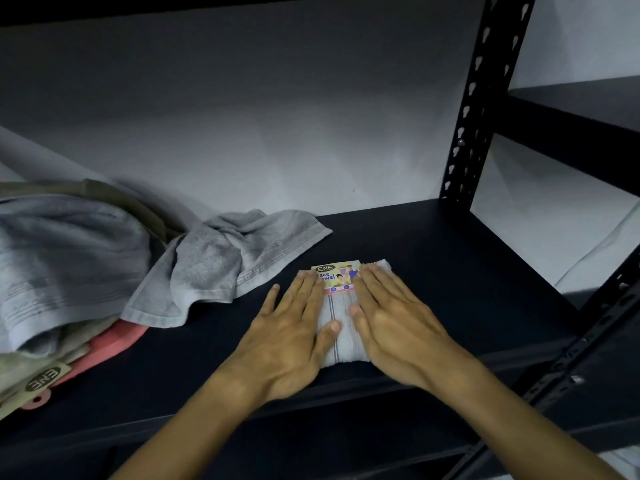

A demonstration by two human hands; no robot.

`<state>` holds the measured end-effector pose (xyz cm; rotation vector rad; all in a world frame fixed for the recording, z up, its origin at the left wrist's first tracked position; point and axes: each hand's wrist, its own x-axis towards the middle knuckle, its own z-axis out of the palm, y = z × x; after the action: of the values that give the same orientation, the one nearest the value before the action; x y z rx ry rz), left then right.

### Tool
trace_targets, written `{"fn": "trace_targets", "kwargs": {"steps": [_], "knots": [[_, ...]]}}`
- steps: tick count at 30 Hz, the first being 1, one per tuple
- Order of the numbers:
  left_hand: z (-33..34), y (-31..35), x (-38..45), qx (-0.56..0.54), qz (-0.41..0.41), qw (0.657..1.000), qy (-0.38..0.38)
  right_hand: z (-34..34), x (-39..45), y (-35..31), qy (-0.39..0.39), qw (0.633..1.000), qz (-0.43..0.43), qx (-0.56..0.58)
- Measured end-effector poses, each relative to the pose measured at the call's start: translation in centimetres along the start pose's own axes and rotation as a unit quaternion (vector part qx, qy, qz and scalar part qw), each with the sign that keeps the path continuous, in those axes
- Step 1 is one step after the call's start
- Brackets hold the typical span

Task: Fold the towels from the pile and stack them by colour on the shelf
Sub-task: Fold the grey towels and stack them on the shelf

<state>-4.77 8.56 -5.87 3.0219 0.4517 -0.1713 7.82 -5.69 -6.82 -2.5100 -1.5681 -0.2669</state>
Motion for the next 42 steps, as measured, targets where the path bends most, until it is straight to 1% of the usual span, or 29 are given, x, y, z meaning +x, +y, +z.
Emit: {"fn": "trace_targets", "kwargs": {"steps": [2, 3, 4, 8, 12, 15, 18, 21, 24, 29, 32, 42], "knots": [[0.1, 0.1, 0.7, 0.007, 0.013, 1.0, -0.015, -0.2, 0.0, -0.2, -0.025, 0.998, 0.006, 0.056], [0.1, 0.1, 1.2, 0.009, 0.017, 1.0, -0.019, -0.2, -0.1, 0.1, -0.061, 0.995, 0.021, 0.077], [0.1, 0.1, 2.0, 0.015, 0.022, 0.999, -0.019, -0.2, 0.1, 0.7, -0.077, 0.993, 0.033, 0.084], [-0.2, 1.3, 6.1, 0.021, 0.04, 0.999, -0.012, 0.3, 1.2, 4.2, -0.088, 0.993, 0.064, 0.05], [-0.4, 4.2, 11.2, -0.035, 0.032, 0.999, -0.007, -0.3, 3.0, 9.5, -0.137, 0.988, 0.074, -0.004], [-0.9, 6.4, 15.1, -0.033, 0.027, 0.999, -0.001, -1.2, 4.7, 13.7, -0.172, 0.982, 0.067, -0.04], [-1.3, 8.3, 18.6, -0.021, 0.02, 1.0, 0.007, -1.6, 6.4, 17.2, -0.211, 0.973, 0.089, -0.039], [-1.3, 9.9, 21.3, -0.009, 0.011, 1.0, 0.013, -2.3, 8.6, 18.8, -0.239, 0.96, 0.144, -0.023], [-1.1, 11.0, 23.3, -0.012, 0.008, 1.0, 0.012, -2.1, 9.9, 19.8, -0.225, 0.959, 0.174, -0.006], [-1.2, 10.8, 25.0, -0.008, 0.029, 0.999, 0.039, -0.3, 9.1, 22.1, -0.16, 0.97, 0.176, 0.04], [-1.1, 10.9, 25.6, -0.012, 0.033, 0.999, 0.036, 0.4, 9.0, 23.1, -0.133, 0.975, 0.17, 0.052], [-0.5, 11.6, 26.9, -0.045, 0.009, 0.998, 0.036, 0.7, 9.6, 24.9, -0.121, 0.981, 0.145, 0.043]]}}
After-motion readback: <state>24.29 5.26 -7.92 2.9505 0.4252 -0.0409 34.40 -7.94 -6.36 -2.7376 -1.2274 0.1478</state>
